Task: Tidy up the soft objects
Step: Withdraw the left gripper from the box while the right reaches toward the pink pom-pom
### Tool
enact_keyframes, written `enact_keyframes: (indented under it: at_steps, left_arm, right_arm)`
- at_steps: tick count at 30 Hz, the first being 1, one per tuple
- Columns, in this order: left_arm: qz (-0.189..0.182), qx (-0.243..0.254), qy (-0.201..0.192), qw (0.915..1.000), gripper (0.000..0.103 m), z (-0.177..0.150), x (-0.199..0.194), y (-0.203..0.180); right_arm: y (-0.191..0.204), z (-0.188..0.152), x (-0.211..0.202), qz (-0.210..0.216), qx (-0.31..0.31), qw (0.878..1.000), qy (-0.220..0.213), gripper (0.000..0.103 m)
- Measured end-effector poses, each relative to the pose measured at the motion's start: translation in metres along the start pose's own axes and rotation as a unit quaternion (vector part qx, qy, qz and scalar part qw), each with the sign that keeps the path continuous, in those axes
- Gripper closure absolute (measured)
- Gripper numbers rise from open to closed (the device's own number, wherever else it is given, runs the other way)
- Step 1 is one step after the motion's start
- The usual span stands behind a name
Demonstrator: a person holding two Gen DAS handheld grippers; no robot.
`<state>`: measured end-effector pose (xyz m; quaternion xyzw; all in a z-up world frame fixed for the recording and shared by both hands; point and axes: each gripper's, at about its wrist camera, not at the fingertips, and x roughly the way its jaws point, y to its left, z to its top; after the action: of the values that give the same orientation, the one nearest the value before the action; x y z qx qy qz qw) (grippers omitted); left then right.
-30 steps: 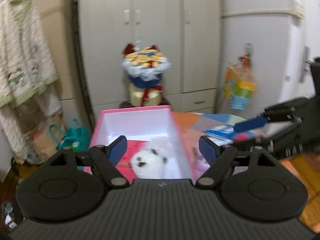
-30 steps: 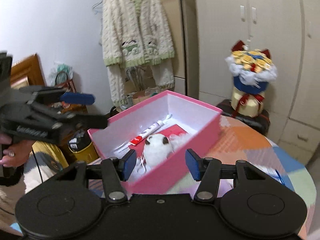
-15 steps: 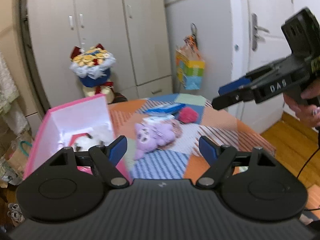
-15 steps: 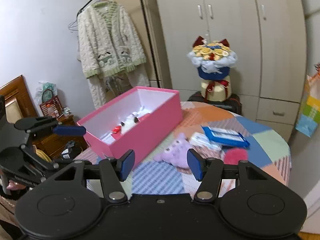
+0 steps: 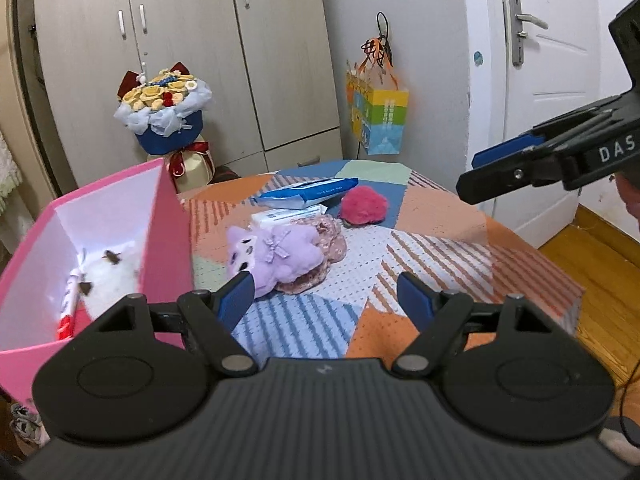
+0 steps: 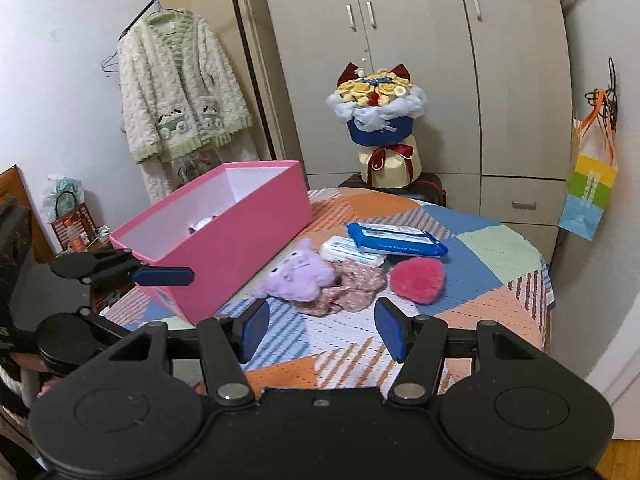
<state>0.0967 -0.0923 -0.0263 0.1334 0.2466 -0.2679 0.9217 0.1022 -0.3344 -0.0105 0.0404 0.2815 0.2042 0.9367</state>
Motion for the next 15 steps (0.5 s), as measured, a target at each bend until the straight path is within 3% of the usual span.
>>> enact_keyframes:
  at_steps: [3,5,9,13,15]
  left_arm:
    - [-0.007,0.005,-0.008,0.9999,0.029,0.0,0.021,-0.006]
    - [-0.008,0.027,-0.018,0.9995,0.037,0.004,0.034,-0.014]
    - [-0.019,0.069,-0.021,0.9972,0.041,0.024,0.067,-0.024]
    - [-0.015,0.091,0.018,0.9956,0.041,0.044,0.112,-0.027]
    - [-0.011,0.075,0.049,0.996,0.041,0.051,0.135,-0.021]
  right_arm:
    - [-0.007,-0.001,0.011,-0.011,-0.007,1.0,0.0,0.039]
    - [-0.014,0.001,0.02,-0.018,-0.013,1.0,-0.003,0.039]
    - [-0.029,0.008,0.036,-0.021,-0.018,1.0,-0.01,0.038]
    - [-0.049,0.017,0.059,-0.021,-0.01,1.0,-0.019,0.038]
    - [-0.061,0.022,0.074,-0.023,0.0,0.999,-0.022,0.038]
